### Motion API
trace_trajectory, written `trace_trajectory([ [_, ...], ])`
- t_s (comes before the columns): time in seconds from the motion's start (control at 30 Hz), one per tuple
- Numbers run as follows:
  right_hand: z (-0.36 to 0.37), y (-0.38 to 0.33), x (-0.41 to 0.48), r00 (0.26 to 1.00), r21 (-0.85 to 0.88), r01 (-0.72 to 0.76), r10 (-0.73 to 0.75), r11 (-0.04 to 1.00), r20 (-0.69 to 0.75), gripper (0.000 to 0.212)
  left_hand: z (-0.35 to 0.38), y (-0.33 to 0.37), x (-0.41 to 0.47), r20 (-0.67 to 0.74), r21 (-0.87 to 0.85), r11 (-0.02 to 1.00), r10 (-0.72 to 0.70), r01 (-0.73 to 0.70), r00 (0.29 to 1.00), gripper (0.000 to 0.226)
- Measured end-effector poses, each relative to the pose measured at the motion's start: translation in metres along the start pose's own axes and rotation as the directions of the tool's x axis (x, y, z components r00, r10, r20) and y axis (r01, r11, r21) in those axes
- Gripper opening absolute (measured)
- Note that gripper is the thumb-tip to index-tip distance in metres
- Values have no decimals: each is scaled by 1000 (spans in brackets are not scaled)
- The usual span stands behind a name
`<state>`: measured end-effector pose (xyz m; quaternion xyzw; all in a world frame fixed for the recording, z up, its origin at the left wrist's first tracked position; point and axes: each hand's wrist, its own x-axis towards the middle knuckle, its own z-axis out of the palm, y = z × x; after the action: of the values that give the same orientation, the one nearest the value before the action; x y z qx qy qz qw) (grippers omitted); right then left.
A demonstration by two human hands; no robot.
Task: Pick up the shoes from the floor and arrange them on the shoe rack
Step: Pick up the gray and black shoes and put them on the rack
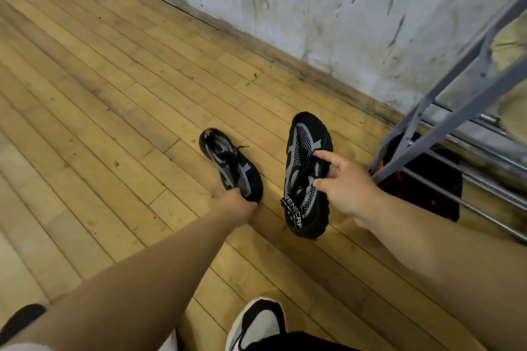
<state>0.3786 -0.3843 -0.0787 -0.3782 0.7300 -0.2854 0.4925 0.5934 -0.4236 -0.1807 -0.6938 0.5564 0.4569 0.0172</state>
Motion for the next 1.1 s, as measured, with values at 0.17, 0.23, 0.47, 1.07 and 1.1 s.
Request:
trace_trajectory([
  [0.17,-14,10,-13,1000,-54,6,-4,998,28,65,39,28,-53,441,21,992,99,-121,892,40],
  [0.23,-21,18,-17,1000,-74,1,0,997,23,64,32,30,-56,368,105,950,237,-293,899,49],
  [0.47,-32,42,-20,1000,-110,-26,26,994,0,65,17,-23,-33,372,566,731,186,-381,909,68],
  [1.07,-20,58,-27,998,-175,-7,17,984,55,66,25,-55,-50,390,563,763,93,-317,916,116],
  [1.1,-18,59,-28,998,-180,-8,19,984,59,66,30,-59,-53,353,572,759,115,-311,929,115],
])
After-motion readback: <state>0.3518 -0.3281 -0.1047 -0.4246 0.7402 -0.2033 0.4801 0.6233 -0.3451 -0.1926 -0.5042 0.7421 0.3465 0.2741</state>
